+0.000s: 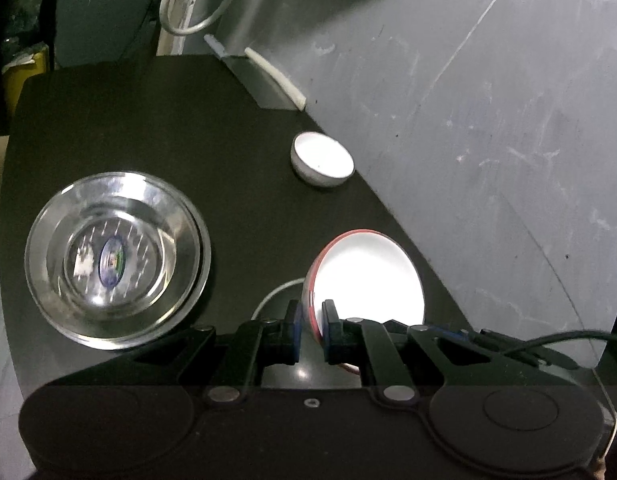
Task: Organize plates and bowls
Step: 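Carry the white bowl with both tools and lower it into the steel bowl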
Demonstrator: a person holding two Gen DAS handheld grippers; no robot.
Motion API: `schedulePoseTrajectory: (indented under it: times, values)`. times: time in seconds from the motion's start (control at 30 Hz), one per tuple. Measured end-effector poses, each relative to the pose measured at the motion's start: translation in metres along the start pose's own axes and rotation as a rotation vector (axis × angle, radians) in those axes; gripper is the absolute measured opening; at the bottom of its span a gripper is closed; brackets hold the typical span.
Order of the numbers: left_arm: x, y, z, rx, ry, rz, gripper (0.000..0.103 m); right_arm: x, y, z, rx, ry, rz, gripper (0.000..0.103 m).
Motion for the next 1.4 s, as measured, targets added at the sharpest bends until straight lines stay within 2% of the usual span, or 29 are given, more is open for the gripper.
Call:
schedulePoseTrajectory:
  times: [0.27,0.57,0.93,1.4]
  values:
    - [0.005,-0.014,0.017,0.100,0.029,-0.032,0.011,0.000,-0.015,0.004,0.093,-0.020,-0.012,0.024]
    - [0.009,-0.019,0.027,0.160,0.058,-0.047,0.012,-0.002,-0.026,0.010,0.162,-0.018,-0.011,0.024]
    - [0.013,-0.022,0.033,0.196,0.089,-0.060,0.012,-0.003,-0.025,0.017,0.209,-0.004,-0.020,0.024]
    - [0.016,-0.021,0.034,0.206,0.098,-0.071,0.013,-0.005,-0.023,0.019,0.216,0.005,-0.022,0.024]
Point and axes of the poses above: each gripper's, at about its wrist camera, not at the fingertips, and z roughly the way its jaws point, x to its left, y to its top, the point moved 4 cm from there along z, roughly the way its jaws point
